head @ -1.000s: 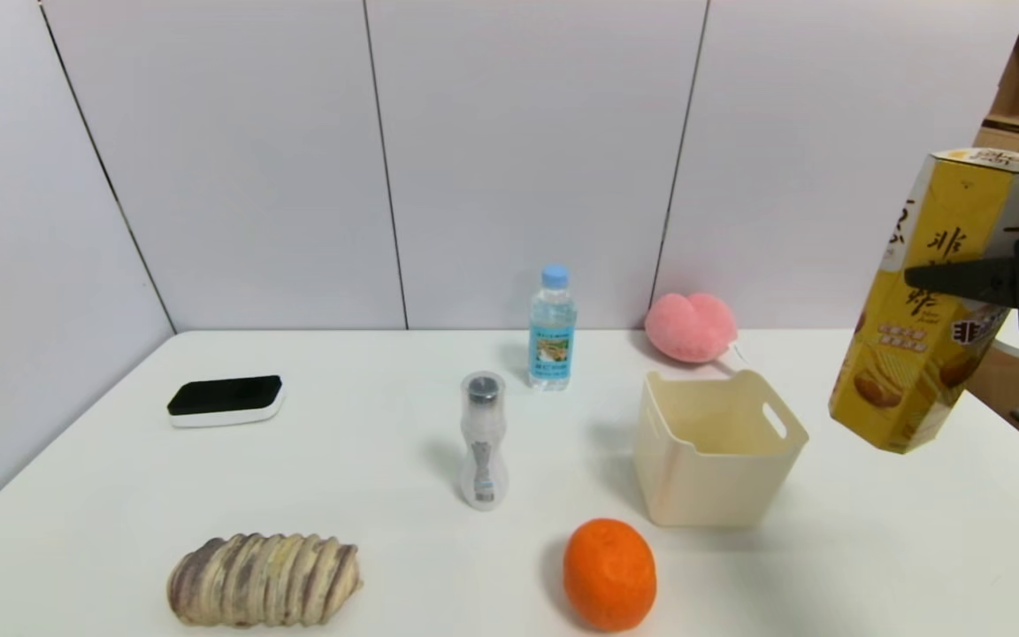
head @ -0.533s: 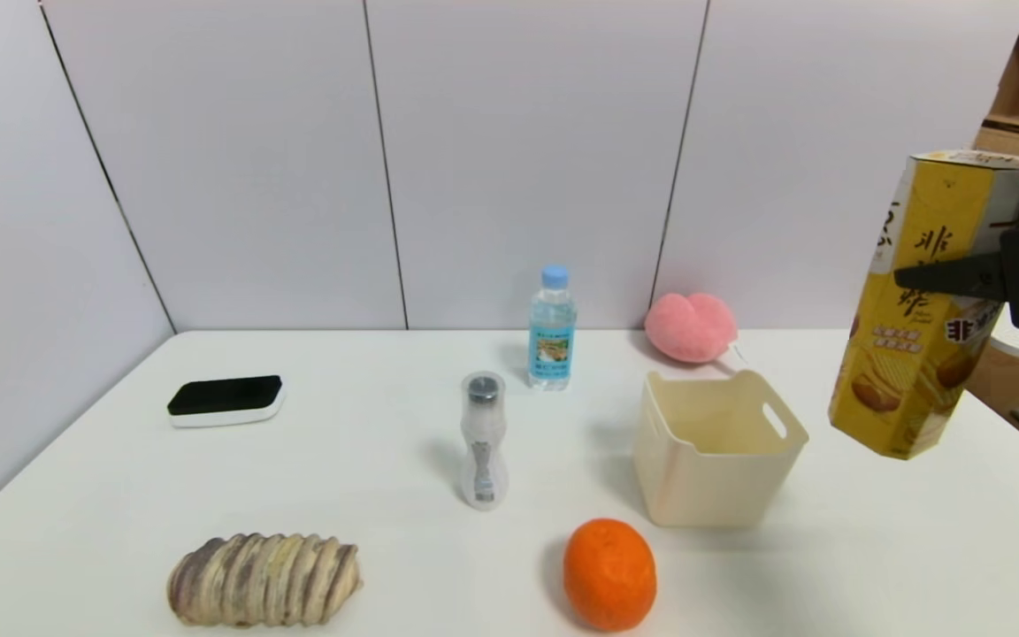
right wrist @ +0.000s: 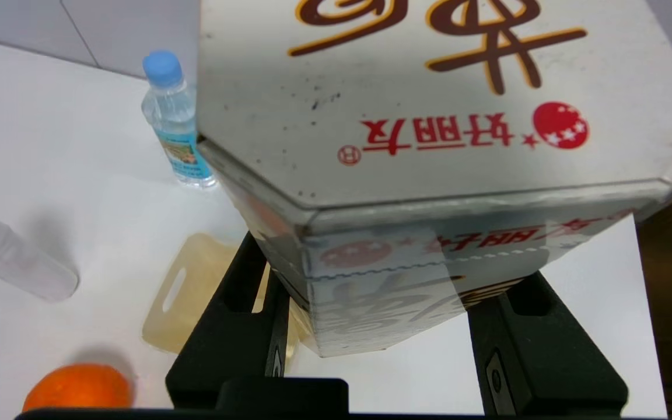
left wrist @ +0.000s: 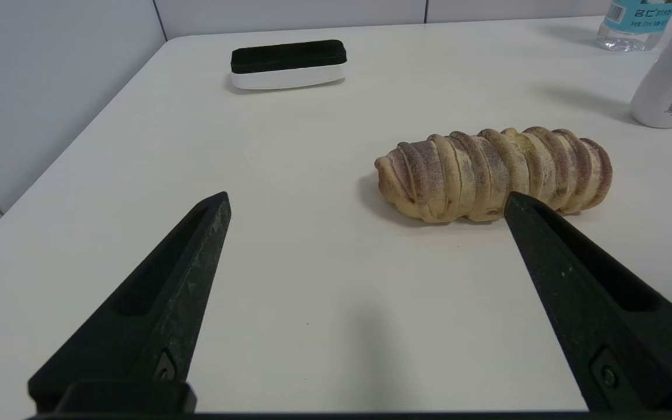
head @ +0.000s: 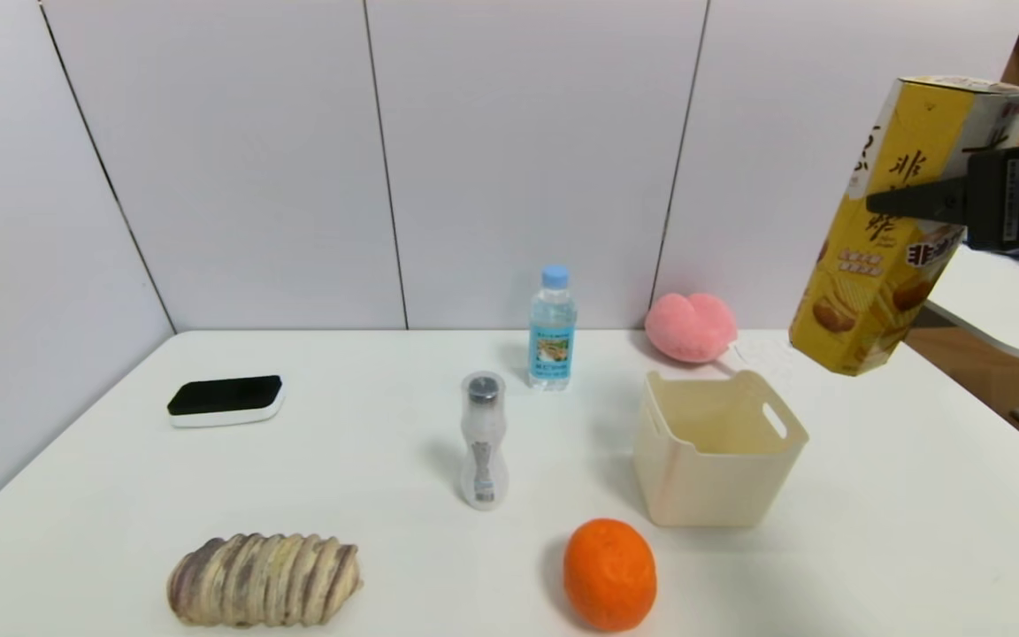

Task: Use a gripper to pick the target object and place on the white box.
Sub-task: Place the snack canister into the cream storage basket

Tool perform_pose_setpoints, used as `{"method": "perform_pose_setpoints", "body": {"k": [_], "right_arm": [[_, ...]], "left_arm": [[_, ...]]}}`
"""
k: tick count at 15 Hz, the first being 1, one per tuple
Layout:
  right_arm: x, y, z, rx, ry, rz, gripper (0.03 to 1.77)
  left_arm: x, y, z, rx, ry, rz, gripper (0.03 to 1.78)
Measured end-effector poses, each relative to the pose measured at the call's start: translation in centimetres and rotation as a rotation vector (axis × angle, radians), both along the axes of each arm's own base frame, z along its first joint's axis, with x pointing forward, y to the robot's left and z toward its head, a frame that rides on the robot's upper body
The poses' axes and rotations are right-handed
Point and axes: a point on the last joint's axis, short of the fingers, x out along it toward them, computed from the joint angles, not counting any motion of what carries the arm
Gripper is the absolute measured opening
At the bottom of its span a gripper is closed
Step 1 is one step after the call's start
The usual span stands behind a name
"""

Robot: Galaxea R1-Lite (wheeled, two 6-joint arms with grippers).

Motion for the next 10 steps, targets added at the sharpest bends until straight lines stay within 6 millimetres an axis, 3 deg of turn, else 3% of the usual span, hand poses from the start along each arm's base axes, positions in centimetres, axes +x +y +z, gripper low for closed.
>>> {"method": "perform_pose_setpoints", "body": {"k": [10], "right_arm": [[-0.4, 2.5, -2.0, 0.006, 0.069, 0.107, 0.84]], "left_arm": [[0.0, 0.0, 0.0, 0.000, 0.000, 0.000, 1.69]]}}
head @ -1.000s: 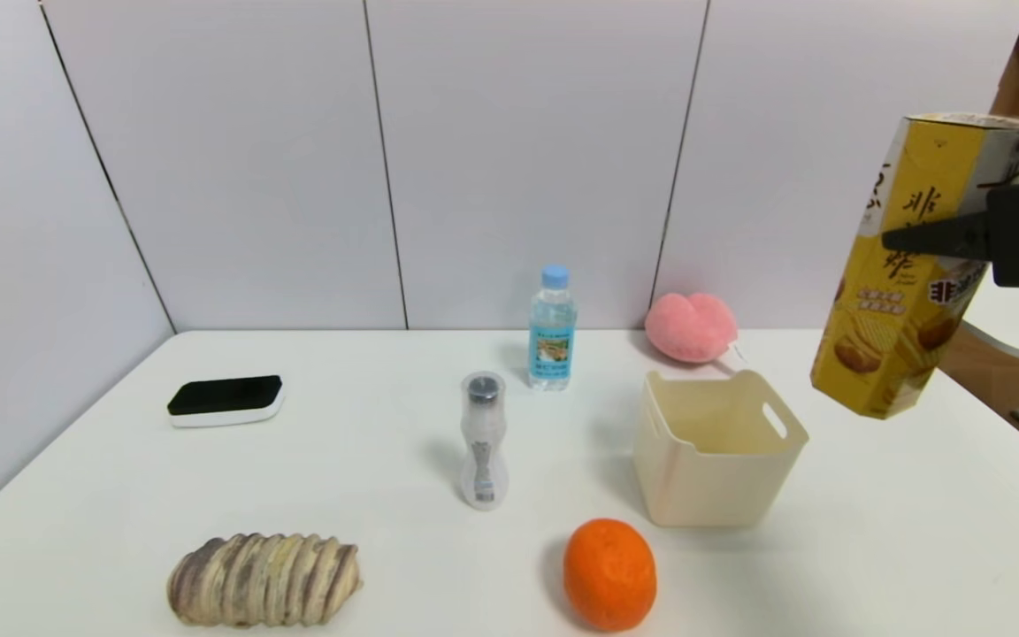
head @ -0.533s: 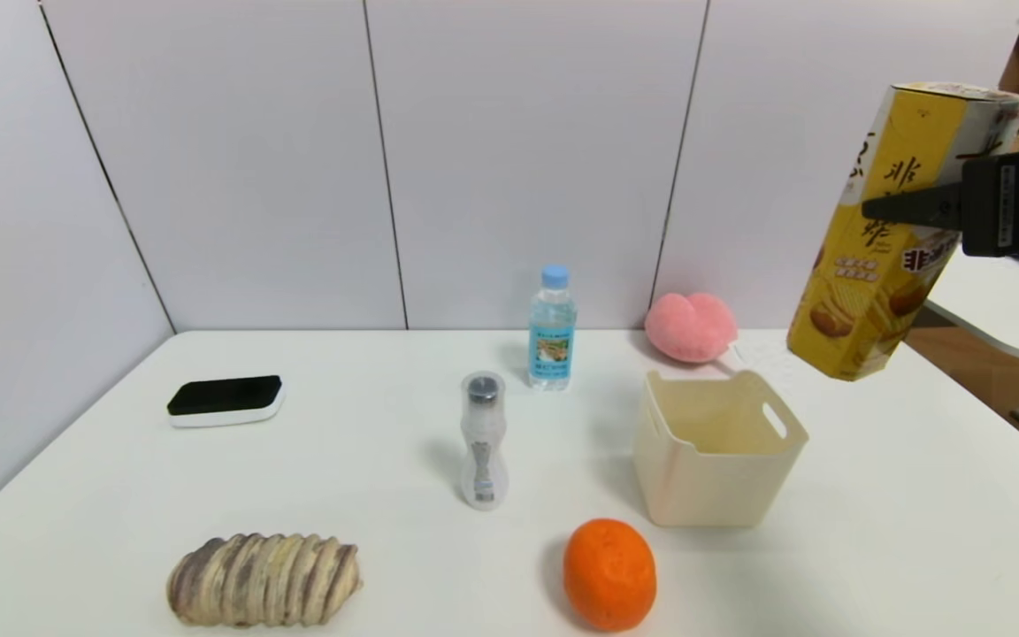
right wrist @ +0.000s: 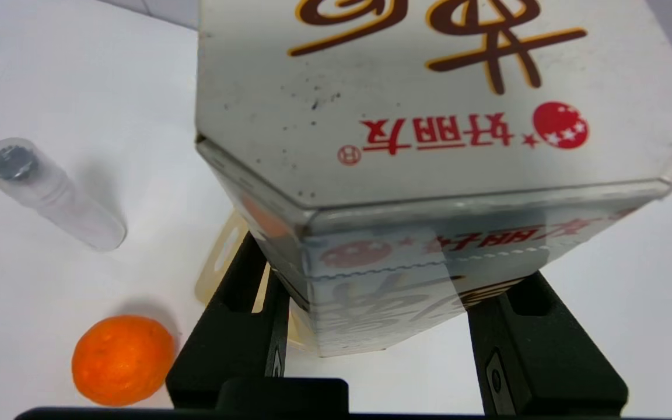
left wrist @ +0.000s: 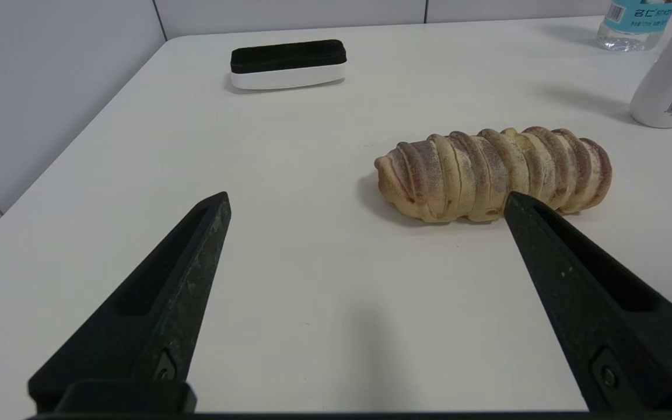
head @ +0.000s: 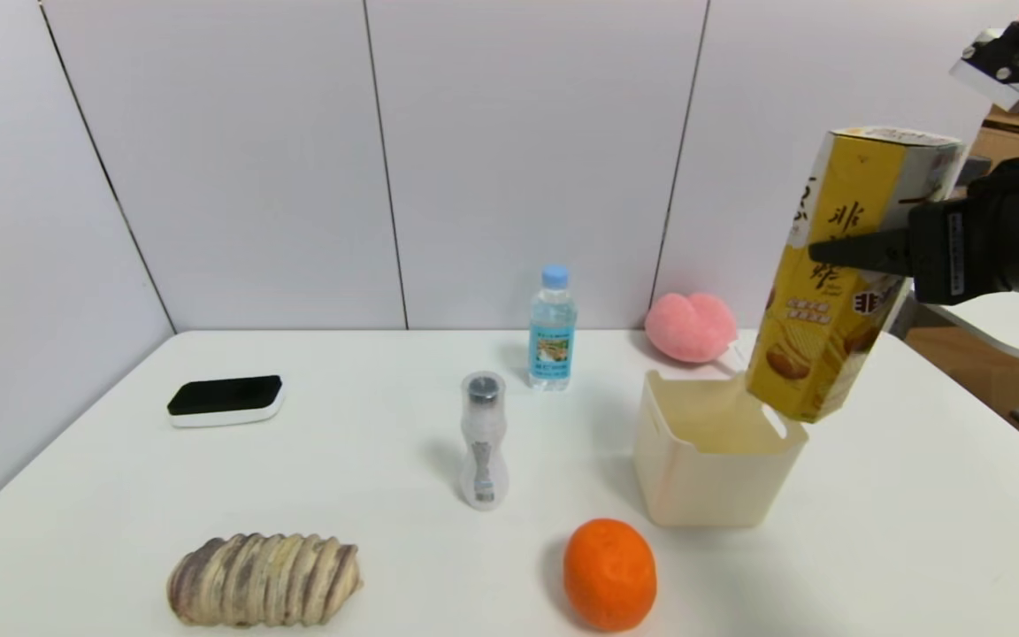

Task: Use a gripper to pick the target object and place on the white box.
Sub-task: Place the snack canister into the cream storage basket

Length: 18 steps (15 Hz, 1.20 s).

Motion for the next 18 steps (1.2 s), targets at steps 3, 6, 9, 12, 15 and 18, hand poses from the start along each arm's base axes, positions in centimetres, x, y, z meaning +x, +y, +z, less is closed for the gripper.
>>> {"method": "perform_pose_setpoints", "body": {"k": [3, 6, 9, 12, 15, 18], "right_arm": [[0.5, 1.3, -0.4, 0.010, -0.029, 0.046, 0.84], [1.6, 2.5, -0.9, 0.009, -0.032, 0.072, 0.84], [2.3, 3.3, -1.7, -0.004, -0.005, 0.084, 0.84], [2.9, 3.8, -2.4, -0.014, 0.016, 0.084, 0.84], [3.5, 3.9, -3.3, -0.028, 0.047, 0.040, 0.84], [3.6, 4.0, -4.6, -0.051, 0.090, 0.027, 0.84]], "left_arm": [[0.0, 0.0, 0.0, 0.000, 0.000, 0.001, 1.69], [0.0, 0.0, 0.0, 0.000, 0.000, 0.001, 1.69], [0.0, 0.0, 0.0, 0.000, 0.000, 0.001, 1.69], [0.0, 0.0, 0.0, 0.000, 0.000, 0.000, 1.69], [0.0, 0.0, 0.0, 0.000, 0.000, 0.000, 1.69], [0.0, 0.0, 0.0, 0.000, 0.000, 0.000, 1.69]]}}
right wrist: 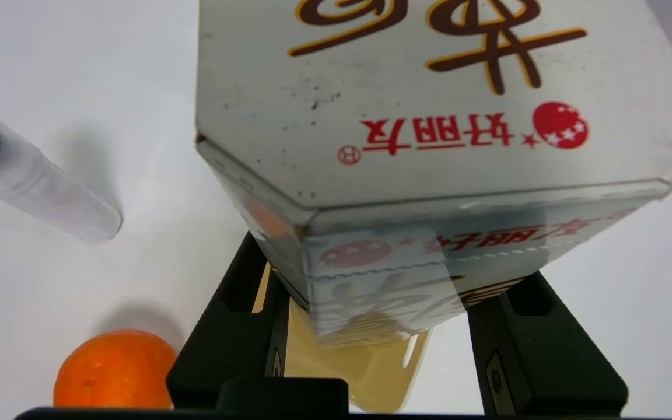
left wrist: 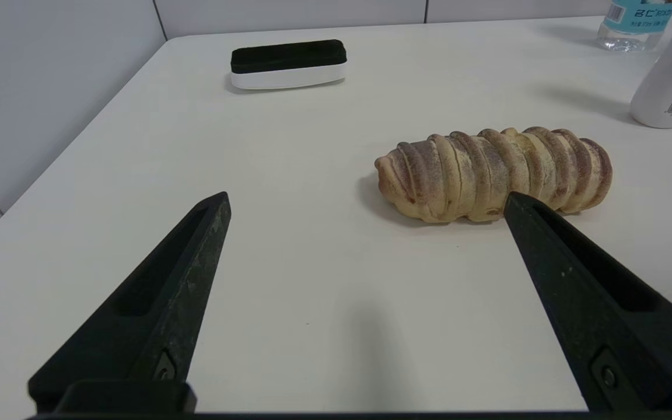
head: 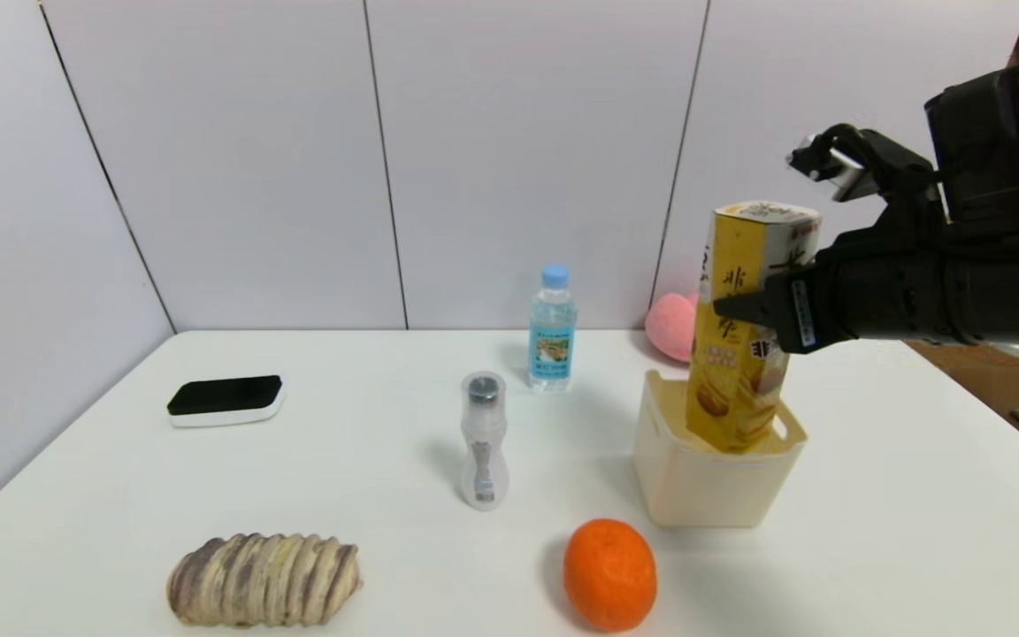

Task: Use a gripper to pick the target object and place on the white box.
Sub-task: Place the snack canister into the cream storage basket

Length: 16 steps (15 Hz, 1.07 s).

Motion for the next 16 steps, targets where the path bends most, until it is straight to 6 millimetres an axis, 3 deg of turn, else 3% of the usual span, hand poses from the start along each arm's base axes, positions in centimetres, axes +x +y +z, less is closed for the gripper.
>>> {"method": "perform_pose_setpoints", "body": {"k": [10, 16], "right_arm": [[-0.7, -0.5, -2.3, -0.087, 0.127, -0.045, 0.84], [-0.7, -0.4, -2.4, -0.075, 0.135, -0.054, 0.84]], "left_arm": [[0.0, 0.0, 0.0, 0.000, 0.000, 0.000, 1.69], [0.0, 0.0, 0.0, 0.000, 0.000, 0.000, 1.69]]}}
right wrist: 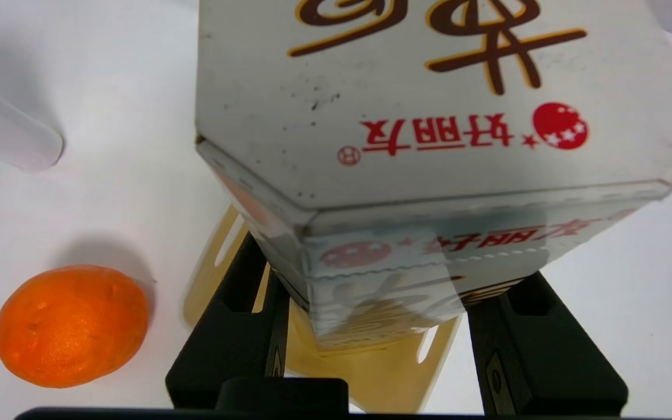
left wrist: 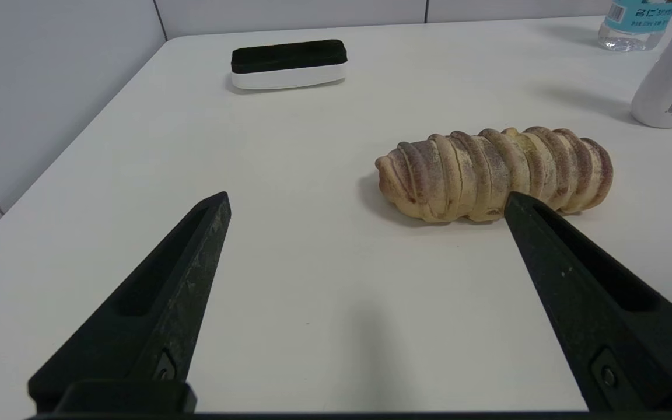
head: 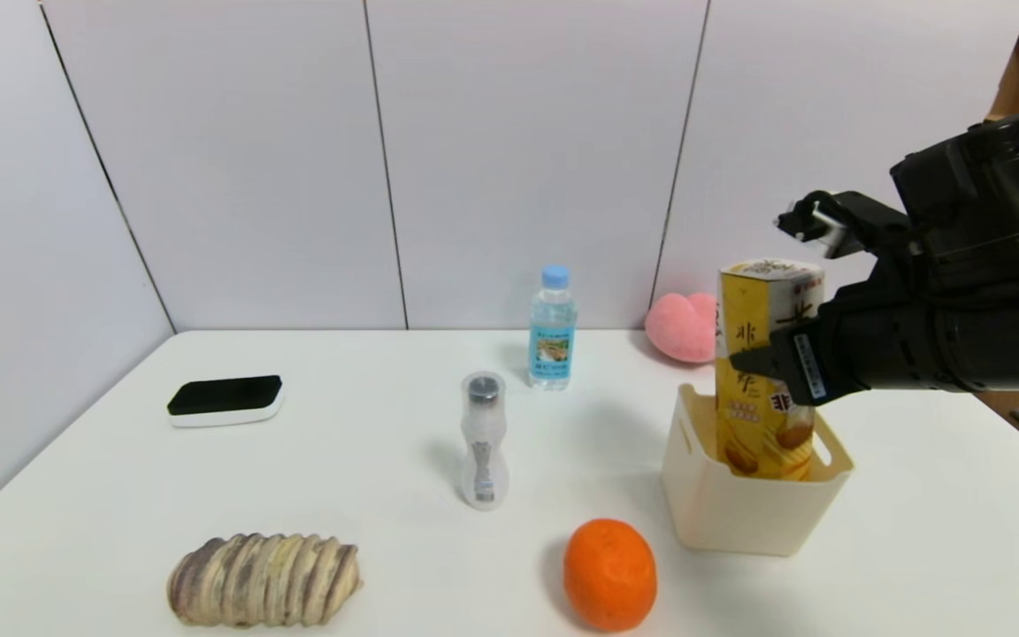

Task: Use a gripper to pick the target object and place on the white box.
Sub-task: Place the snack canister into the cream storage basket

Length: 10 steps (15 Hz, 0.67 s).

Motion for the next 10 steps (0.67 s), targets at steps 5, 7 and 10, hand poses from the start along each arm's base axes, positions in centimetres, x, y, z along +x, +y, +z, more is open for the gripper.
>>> {"method": "perform_pose_setpoints", "body": {"k": [5, 7, 10], "right_arm": [[0.10, 0.05, 0.09, -0.003, -0.011, 0.006, 1.15], [0.14, 0.06, 0.19, 0.000, -0.014, 0.003, 1.28], [0.19, 0.09, 0.21, 0.003, -0.015, 0.001, 1.42]], "left_arm": [[0.00, 0.00, 0.00, 0.000, 0.000, 0.000, 1.69], [0.00, 0.00, 0.00, 0.000, 0.000, 0.000, 1.69], [0.00, 0.00, 0.00, 0.000, 0.000, 0.000, 1.69]]}}
